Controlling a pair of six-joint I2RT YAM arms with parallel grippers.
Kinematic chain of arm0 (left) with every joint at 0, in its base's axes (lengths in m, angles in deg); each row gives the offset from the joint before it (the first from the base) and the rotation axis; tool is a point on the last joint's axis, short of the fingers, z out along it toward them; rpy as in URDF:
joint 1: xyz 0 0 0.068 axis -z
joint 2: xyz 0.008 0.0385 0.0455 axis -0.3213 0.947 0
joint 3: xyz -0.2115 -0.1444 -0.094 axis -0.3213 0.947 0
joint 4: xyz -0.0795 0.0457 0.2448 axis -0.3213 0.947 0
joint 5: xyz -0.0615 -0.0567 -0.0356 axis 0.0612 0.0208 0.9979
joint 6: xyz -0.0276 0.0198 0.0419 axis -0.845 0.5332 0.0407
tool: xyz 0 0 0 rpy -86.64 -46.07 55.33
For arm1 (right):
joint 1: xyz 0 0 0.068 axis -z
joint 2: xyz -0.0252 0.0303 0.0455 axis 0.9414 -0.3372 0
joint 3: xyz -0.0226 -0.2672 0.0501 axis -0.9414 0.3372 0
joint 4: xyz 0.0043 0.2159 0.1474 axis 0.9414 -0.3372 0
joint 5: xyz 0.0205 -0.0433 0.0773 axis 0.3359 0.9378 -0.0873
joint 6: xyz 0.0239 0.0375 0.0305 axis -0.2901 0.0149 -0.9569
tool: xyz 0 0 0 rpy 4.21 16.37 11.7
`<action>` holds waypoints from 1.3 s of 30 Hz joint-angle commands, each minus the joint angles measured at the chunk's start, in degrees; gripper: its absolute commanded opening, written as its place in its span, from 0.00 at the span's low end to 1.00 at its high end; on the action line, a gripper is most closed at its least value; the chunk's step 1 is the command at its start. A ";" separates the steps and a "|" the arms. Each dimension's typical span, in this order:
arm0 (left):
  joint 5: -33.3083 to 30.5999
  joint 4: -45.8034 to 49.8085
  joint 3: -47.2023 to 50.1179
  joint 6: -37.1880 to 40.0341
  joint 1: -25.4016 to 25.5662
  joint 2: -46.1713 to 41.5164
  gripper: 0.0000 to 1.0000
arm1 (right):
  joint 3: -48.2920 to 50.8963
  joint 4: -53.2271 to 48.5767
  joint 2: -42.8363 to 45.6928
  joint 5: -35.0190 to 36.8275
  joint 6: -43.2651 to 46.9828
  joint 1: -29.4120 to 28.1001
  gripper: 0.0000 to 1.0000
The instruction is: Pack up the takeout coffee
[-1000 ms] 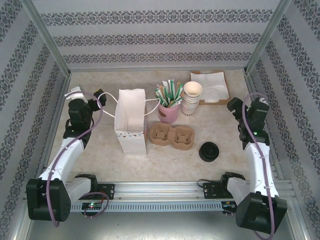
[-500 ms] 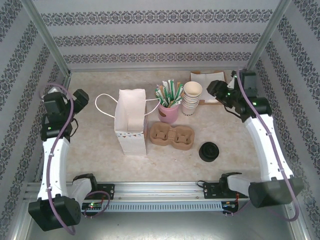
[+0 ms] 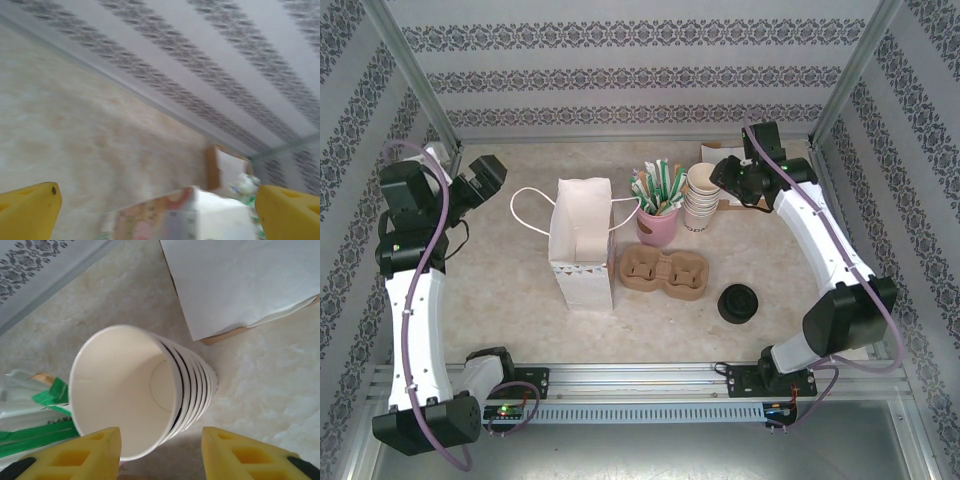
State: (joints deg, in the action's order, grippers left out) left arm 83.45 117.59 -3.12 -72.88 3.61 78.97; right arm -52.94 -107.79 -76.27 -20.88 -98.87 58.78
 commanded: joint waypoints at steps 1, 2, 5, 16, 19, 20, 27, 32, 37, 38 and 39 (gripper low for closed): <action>14.96 -9.13 -1.32 -3.99 -0.99 1.41 1.00 | -2.09 -0.44 -0.94 2.58 -0.92 -0.19 0.45; 17.46 -12.25 0.19 -4.78 -1.12 1.12 1.00 | -2.26 -0.14 -1.25 2.47 -1.09 -0.26 0.44; 14.94 -18.72 4.33 -7.78 -1.12 -1.29 1.00 | -2.86 -0.11 -2.28 2.36 -1.20 -0.35 0.40; 10.24 -6.79 2.94 0.58 -1.04 -3.17 1.00 | -4.20 -0.87 -4.93 4.73 -0.77 -1.69 0.32; 11.38 -5.69 2.55 0.85 -1.04 -2.42 0.98 | -4.85 -1.00 -5.41 4.81 -0.60 -2.05 0.24; 11.79 -4.91 2.11 1.15 -0.95 -1.86 0.97 | -5.19 -1.09 -5.56 4.92 -0.50 -2.17 0.24; 15.12 -0.03 -0.69 3.50 0.15 2.15 0.91 | -6.49 -2.84 -6.64 7.36 0.87 -2.80 0.24; 14.64 0.32 -0.92 4.32 2.01 2.96 0.90 | -6.70 -3.56 -7.44 8.19 1.27 -3.02 0.24; 13.99 1.12 -1.57 4.93 2.83 3.60 0.90 | -6.53 -3.16 -6.63 9.26 1.51 -3.18 0.30; 13.41 1.17 -1.52 5.07 2.91 3.70 0.91 | -6.65 -2.90 -6.19 9.13 1.55 -3.38 0.30; 12.92 1.25 -1.42 5.10 3.00 3.75 0.91 | -6.75 -2.58 -5.85 9.21 1.85 -3.64 0.31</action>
State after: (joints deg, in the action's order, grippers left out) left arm 96.89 117.33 -2.73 -69.69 5.86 82.53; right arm -58.36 -109.25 -82.70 -13.36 -98.36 56.16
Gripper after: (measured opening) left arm 0.905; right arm 0.305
